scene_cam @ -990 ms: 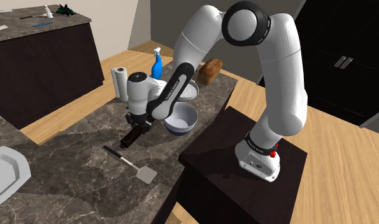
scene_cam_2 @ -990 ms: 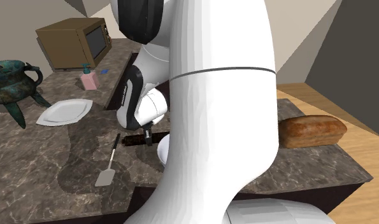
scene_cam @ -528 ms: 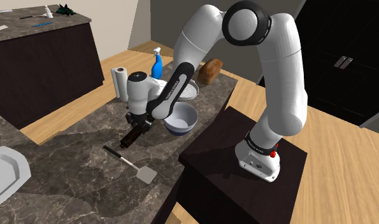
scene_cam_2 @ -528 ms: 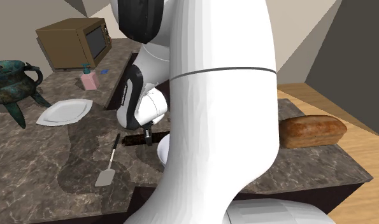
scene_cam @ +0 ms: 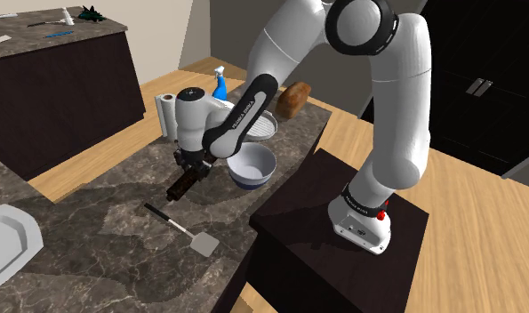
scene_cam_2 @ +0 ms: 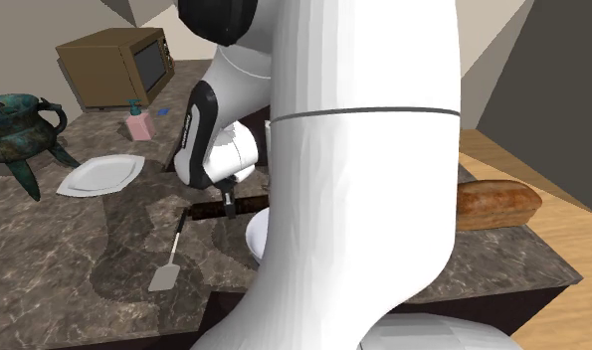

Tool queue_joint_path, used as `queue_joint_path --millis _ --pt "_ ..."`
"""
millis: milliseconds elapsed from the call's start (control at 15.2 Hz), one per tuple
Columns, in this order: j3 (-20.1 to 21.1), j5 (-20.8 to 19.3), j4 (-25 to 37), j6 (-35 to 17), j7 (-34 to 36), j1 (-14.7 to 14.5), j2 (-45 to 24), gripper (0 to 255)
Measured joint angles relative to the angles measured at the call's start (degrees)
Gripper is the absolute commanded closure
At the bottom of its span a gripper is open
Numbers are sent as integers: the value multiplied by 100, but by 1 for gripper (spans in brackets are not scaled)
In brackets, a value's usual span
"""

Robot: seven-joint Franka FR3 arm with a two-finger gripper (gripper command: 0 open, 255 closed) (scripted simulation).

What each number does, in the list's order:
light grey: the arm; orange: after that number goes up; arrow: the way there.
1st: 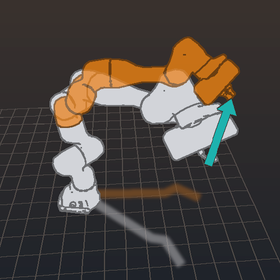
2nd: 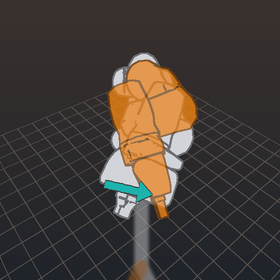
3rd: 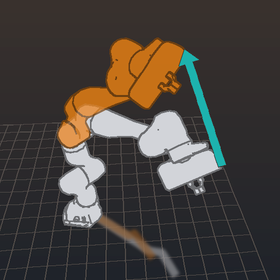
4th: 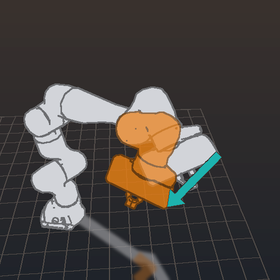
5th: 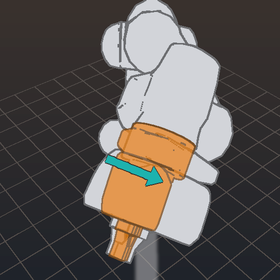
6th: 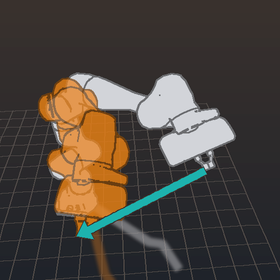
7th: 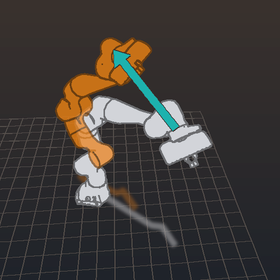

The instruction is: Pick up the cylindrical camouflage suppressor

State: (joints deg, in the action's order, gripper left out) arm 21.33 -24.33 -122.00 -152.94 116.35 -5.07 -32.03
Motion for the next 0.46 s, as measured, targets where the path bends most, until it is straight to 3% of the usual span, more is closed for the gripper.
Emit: queue_joint_path --millis 462 --pt "266 284 -67 339 -208 204 412 255"
